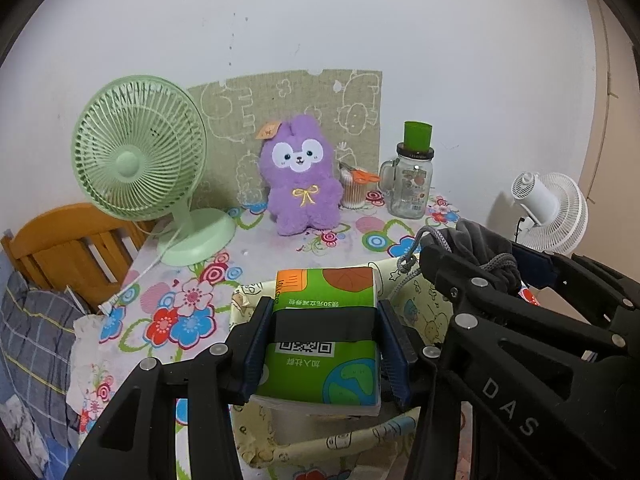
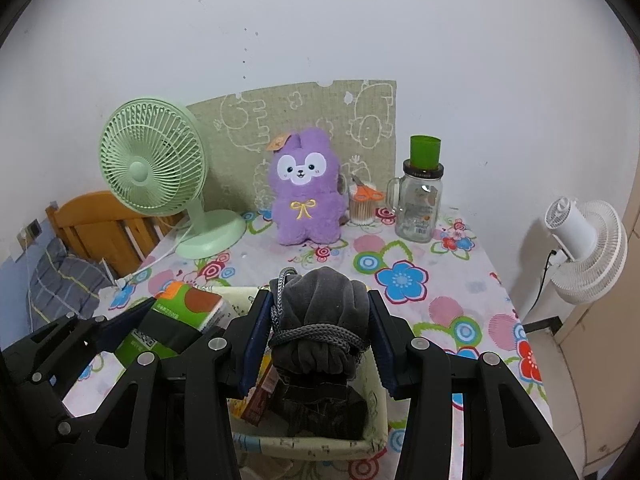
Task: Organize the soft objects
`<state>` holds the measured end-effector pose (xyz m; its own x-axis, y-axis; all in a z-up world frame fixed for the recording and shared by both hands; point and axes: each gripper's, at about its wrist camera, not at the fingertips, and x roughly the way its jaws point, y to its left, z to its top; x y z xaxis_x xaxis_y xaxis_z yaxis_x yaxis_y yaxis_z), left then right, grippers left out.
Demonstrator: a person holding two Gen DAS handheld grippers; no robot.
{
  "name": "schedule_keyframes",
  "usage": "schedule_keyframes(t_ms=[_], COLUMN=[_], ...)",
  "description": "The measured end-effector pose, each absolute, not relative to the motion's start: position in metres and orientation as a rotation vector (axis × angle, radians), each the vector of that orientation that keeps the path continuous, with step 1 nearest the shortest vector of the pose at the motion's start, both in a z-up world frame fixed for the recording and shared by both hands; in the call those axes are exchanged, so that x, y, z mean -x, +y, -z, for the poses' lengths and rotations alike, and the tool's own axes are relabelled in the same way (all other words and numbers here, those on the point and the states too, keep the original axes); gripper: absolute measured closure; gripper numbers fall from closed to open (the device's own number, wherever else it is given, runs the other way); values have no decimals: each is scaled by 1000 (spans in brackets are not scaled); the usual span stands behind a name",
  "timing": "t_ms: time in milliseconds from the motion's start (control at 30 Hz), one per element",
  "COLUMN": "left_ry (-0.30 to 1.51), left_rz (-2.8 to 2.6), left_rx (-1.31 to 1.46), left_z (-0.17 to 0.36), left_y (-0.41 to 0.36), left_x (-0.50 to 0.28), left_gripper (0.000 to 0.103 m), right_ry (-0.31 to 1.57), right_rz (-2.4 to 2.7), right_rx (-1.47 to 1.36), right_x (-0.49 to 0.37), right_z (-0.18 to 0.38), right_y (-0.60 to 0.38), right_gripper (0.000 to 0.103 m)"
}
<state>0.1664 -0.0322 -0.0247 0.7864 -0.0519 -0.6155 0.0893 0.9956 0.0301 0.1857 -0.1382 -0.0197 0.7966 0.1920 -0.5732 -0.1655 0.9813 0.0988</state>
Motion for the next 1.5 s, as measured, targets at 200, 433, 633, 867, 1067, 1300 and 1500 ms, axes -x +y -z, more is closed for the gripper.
schedule_keyframes(t_ms=[200,433,633,867,1067,1300,1500], left_ry=[685,728,767,792,792,783,773], left_rz=[74,46,44,52,62,62,68], left_rx=[-53,-52,-53,-60,-64,-65,-57], left_z=[35,50,62,68,66,61,53], left_y=[-29,-24,-21,-21,-21,-23,-23], left_x=[-184,-199,-209,-212,-208,-195,-179], left_gripper=[50,44,29,23,17,14,12], right_ry=[636,671,701,742,728,735,716], right_rz=[-183,-187,-193,-176,-152,-151,-146], right_rx=[-38,-26,-22,-20,0,-2,3], right_x=[-201,-217,-227,-234,-228,-215,-197], right_z=[28,43,54,65,61,57,48], right_y=[-134,-128,-123,-122,-123,-124,-124], right_gripper=[53,53,53,31,17,14,14])
